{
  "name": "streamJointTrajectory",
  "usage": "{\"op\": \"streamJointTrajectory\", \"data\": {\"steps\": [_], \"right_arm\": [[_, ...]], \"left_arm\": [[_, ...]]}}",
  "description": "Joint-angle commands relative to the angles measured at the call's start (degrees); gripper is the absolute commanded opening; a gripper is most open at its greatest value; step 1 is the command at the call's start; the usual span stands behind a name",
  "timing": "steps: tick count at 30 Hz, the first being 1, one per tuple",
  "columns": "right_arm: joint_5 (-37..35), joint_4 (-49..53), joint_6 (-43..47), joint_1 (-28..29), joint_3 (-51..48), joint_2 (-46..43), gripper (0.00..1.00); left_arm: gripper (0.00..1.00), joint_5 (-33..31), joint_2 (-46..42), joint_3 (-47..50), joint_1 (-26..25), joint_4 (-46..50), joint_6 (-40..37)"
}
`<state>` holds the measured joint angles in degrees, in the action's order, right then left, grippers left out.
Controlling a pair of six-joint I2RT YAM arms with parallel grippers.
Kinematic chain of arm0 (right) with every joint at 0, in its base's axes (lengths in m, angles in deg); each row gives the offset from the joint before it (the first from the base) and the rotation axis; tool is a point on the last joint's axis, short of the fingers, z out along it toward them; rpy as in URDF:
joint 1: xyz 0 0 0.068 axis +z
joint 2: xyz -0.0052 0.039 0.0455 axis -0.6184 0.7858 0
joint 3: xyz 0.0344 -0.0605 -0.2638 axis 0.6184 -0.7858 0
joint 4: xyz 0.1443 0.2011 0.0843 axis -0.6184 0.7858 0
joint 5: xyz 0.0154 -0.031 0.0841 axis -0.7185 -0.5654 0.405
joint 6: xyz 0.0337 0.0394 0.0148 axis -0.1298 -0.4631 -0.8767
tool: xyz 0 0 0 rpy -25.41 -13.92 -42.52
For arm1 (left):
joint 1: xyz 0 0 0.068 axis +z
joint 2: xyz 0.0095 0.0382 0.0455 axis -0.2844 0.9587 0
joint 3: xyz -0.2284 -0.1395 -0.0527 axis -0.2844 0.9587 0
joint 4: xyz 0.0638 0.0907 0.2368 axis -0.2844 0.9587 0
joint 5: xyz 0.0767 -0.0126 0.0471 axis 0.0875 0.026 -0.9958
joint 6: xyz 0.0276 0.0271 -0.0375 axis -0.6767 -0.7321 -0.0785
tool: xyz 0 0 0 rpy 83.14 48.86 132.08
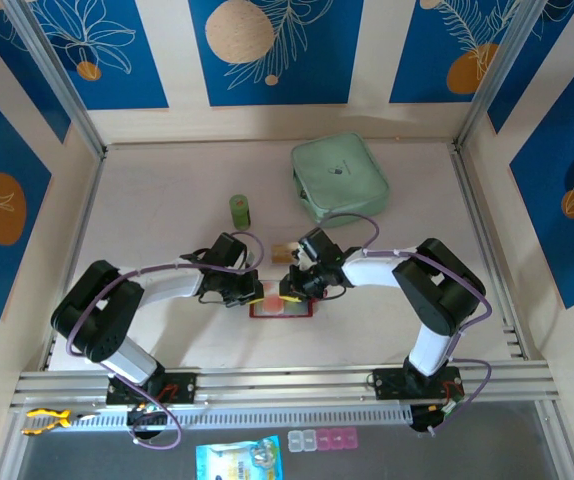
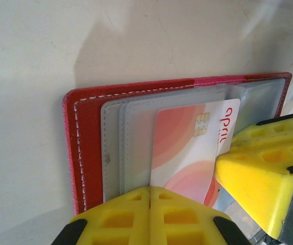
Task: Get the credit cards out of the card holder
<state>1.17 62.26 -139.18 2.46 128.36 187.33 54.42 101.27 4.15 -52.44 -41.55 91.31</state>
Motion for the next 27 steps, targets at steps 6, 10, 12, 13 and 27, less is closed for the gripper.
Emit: {"op": "streamJointTrajectory", "data": {"steps": [6, 10, 12, 13, 27], "right_arm": [[3.07, -3.42, -1.56, -0.24, -1.89, -1.11, 0.12], [1.33, -0.38, 0.33, -0.8, -2.58, -3.58, 0.11], [0.56, 1.24, 1.23, -1.4, -3.02, -4.82, 0.1], [0.33, 2.06, 1.7, -1.74, -3.33, -5.44, 0.1], [-4.42, 18.92, 11.84, -2.85, 4.01, -11.06, 0.03]], "left_arm": [[0.06, -1.59, 0.69, 1.04, -0.46, 2.69, 0.56], [0.06, -1.99, 0.12, 1.14, -0.46, 3.0, 0.53], [0.06, -2.08, -0.2, 1.3, -0.45, 2.99, 0.59], [0.06, -2.1, -0.2, 1.32, -0.43, 2.92, 0.64], [0.05, -0.84, -1.05, 3.82, -0.39, -0.6, 3.45]]}}
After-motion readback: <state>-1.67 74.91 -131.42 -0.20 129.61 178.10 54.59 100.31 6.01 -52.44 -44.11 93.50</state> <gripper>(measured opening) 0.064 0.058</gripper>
